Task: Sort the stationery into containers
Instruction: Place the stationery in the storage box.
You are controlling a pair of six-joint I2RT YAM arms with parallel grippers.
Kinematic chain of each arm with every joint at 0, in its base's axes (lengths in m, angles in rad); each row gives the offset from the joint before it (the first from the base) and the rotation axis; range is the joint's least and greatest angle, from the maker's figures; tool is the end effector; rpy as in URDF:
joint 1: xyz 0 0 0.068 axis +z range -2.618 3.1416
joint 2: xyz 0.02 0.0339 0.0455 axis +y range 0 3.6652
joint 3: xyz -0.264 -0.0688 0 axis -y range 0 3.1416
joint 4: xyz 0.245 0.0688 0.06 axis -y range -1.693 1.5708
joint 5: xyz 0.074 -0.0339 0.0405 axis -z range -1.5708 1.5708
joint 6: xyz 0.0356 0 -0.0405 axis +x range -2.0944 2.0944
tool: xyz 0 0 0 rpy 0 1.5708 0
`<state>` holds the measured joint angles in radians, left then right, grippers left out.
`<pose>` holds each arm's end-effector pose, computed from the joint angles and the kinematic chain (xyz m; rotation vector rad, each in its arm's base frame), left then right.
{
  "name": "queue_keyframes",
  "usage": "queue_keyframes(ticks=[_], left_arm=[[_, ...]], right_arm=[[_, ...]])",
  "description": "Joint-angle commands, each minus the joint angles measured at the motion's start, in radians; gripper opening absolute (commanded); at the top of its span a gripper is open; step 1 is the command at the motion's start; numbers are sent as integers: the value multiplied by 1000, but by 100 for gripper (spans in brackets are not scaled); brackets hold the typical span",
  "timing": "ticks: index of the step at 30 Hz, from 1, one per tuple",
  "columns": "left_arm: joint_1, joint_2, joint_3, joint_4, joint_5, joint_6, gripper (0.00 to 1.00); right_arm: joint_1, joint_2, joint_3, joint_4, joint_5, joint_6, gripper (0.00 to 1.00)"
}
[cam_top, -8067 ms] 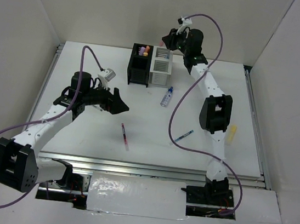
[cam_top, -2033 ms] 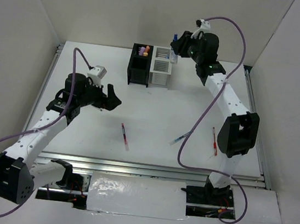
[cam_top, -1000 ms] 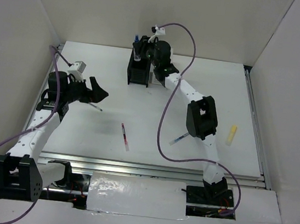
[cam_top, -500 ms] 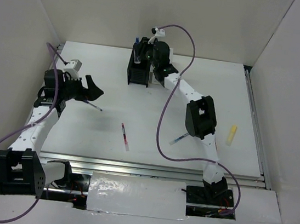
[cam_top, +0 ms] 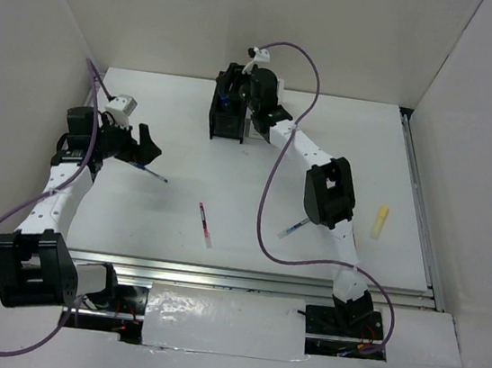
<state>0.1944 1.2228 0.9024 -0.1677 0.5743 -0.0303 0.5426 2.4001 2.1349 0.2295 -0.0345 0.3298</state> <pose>0.2717 0.0338 0.2927 0.1272 2.0039 -0.4845 0.4929 0.2987 0.2816 -0.2028 1.6395 0.6992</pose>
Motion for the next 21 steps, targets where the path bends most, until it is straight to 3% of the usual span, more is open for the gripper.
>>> queue_keyframes(ticks=[1,6,9,15,21], left_arm=[[16,1,41,-15,-5,127,98],[33,21,39,-9,-277,-77,90],[23,63,65,-56,-497,-317,85],[13,214,153,-165,-686,-512,90],[-38,385,288,-262,-866,-612,88]], right_arm=[[0,-68,17,-4,-15,18,61],[2,-180,-3,-44,-38,-32,61],[8,-245,6,-154,-27,-110,59],[-15,-429,-171,-279,116,-218,50],[-116,-573,-314,-393,87,-186,46]])
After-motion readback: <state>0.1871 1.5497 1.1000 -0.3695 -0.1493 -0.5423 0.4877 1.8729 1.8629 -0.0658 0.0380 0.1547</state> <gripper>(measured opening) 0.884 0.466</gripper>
